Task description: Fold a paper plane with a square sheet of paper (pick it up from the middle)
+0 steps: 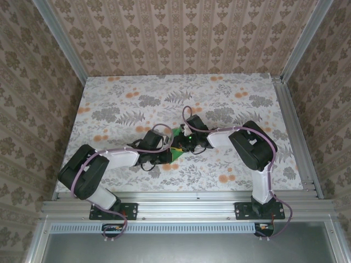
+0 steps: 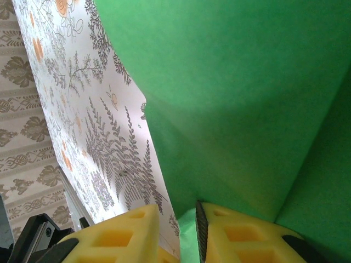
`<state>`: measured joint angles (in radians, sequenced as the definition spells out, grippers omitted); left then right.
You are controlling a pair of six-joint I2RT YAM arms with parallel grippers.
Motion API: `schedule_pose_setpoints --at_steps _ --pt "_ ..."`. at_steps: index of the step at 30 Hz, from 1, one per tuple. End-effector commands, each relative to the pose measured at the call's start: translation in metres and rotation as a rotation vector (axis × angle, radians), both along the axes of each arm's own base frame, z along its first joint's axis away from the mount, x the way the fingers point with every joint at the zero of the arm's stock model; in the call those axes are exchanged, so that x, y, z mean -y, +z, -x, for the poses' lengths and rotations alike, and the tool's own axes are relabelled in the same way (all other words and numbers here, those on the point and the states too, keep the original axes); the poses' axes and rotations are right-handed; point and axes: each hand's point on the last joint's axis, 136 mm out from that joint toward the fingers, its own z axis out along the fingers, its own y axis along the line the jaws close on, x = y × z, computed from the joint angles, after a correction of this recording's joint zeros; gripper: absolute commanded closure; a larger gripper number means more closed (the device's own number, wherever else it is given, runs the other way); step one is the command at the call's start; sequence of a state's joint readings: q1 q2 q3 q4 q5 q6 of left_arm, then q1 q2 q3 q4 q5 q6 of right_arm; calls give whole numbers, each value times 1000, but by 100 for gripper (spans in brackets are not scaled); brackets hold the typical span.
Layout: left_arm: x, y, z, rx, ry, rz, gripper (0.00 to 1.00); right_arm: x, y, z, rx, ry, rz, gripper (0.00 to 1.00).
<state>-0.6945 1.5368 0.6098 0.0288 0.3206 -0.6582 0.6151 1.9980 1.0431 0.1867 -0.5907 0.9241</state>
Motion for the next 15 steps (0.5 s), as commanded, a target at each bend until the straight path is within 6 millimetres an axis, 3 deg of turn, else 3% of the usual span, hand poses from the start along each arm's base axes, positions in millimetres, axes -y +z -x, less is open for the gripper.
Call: schedule_pose_setpoints --at_steps 1,15 --pt "-6 -9 0 3 -15 -58 94 17 -17 15 -79 -23 81 70" --pt "-13 -19 4 -15 -34 -95 98 29 17 -2 -7 -71 46 68"
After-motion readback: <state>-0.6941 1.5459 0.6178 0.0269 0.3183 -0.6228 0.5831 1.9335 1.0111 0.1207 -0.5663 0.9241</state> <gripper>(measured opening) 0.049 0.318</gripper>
